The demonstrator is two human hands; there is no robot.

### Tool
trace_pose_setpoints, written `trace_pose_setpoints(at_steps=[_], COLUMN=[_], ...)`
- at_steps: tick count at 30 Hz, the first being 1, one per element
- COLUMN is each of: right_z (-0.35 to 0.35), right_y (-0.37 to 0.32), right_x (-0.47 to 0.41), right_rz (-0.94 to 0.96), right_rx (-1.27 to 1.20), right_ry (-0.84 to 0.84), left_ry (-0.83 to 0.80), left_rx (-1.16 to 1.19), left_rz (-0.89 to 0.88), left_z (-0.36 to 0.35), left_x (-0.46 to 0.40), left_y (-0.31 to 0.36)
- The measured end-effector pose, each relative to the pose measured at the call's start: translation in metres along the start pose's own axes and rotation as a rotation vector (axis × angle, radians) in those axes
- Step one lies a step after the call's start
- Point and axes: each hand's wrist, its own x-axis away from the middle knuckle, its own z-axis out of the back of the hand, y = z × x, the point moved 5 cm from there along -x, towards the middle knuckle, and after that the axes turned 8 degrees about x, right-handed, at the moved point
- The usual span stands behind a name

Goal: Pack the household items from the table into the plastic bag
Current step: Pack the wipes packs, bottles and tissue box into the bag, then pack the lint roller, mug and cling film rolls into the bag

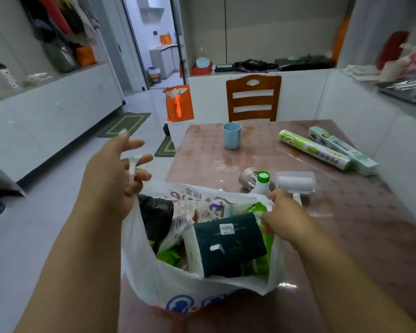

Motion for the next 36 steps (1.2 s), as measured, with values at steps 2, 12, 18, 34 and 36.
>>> trace_pose_setpoints(at_steps=[2,12,18,34,36], right_z=[0.01,0.13,0.205,0.223,0.236], right_y=[-0.006,-0.066,-0.067,0.03,0.022], right_x=[0.006,0.079,0.087,0.03,0.035], right_rz=[-0.023,0.227,0.411,0.066,0.126], right_rx=[-0.37,-0.979,-1.003,-0.338,-0.427], right_ry=[-0.044,0.083,0.329,0.481,0.53], left_ry=[-0.027,-0.175,-0.247,-0.304,-0.285], left_rx=[-0.02,0.045,0.108,-0.253,-0.185], left_rz=[0.019,-0.025,0.009,0.213,0.164], left_z=[-0.008,-0.033,-0.071,-0.152,-0.157], left_x=[0.002,0.018,0.019,0.018,0.019], left_y=[0.0,0.047,0.057,-0.033,-0.017])
